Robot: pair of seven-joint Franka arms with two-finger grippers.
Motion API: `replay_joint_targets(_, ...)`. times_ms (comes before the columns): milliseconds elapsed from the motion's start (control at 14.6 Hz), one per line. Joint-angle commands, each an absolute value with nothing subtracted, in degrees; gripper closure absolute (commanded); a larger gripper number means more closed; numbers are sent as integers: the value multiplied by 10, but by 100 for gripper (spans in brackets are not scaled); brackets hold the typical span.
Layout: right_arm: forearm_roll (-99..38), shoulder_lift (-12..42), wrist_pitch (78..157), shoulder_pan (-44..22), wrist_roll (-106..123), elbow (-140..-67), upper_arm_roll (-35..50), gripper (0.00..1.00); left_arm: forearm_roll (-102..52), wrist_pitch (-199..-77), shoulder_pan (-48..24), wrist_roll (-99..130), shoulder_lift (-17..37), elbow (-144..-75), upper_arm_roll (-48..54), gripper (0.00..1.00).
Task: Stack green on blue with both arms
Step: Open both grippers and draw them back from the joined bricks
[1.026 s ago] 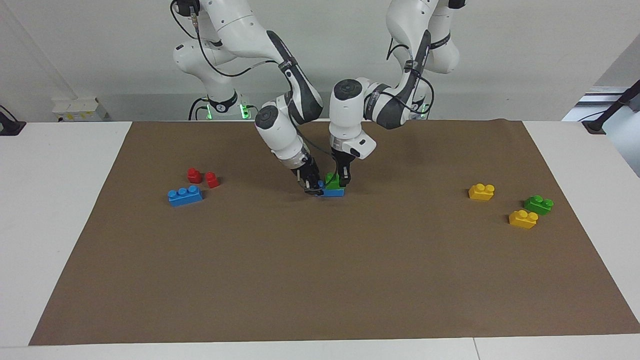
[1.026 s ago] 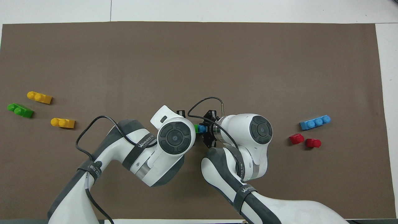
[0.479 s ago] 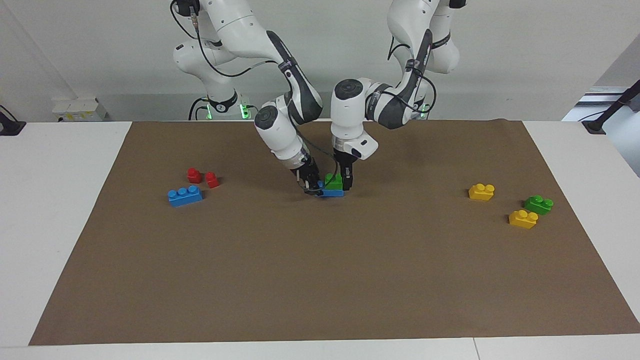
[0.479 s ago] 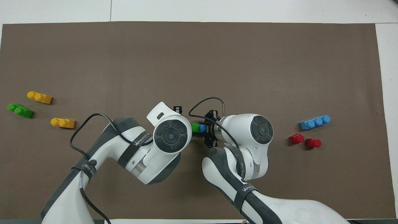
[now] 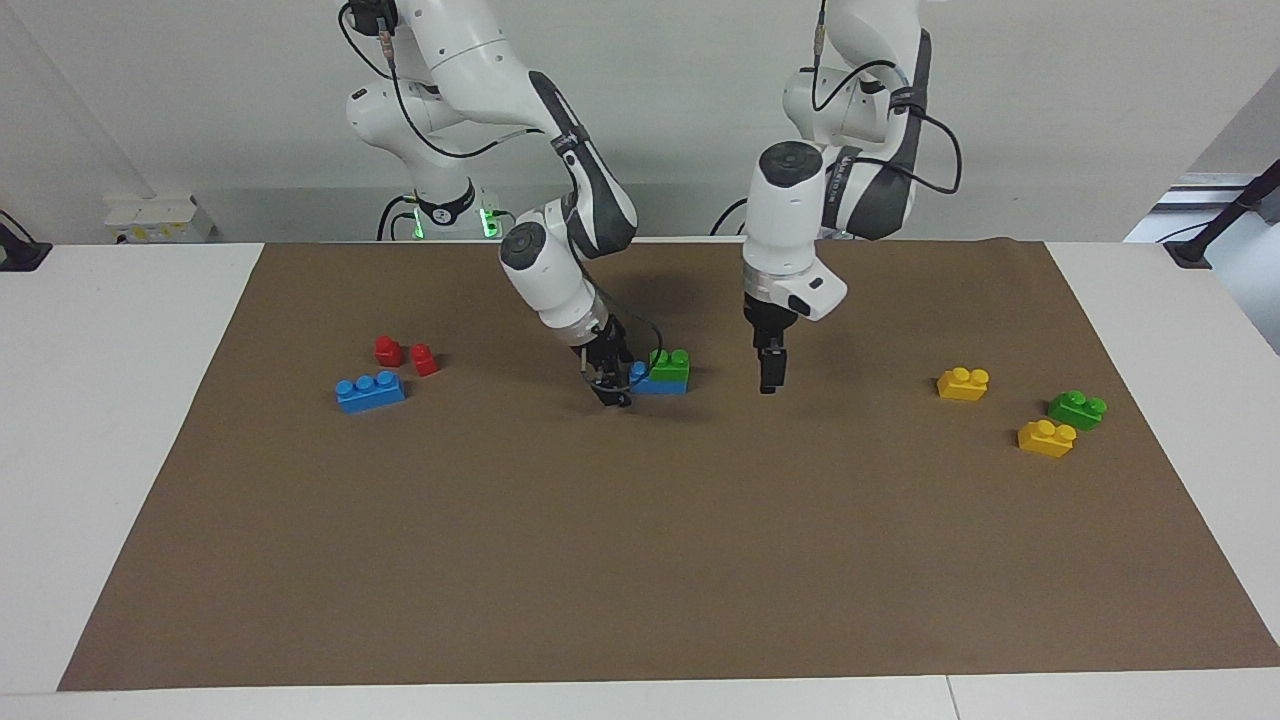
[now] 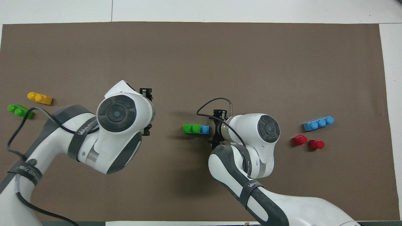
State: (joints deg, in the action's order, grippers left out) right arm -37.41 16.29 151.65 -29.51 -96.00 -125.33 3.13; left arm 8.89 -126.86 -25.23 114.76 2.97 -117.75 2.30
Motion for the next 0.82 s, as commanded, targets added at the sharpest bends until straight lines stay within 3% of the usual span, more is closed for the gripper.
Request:
replay_joint_targets(0, -393, 141, 1462, -236, -882, -1256, 34, 0, 96, -1224, -213, 1064, 21, -1155, 27, 0)
replay_joint_targets(411, -367, 80, 1320, -105, -663, -1238, 29, 0, 92, -1197, -119, 814, 21, -1135, 27, 0)
replay_joint_targets(753, -207, 50, 1177, -27, -530, -1161, 30, 0, 92, -1187, -47, 567, 21, -1125, 27, 0)
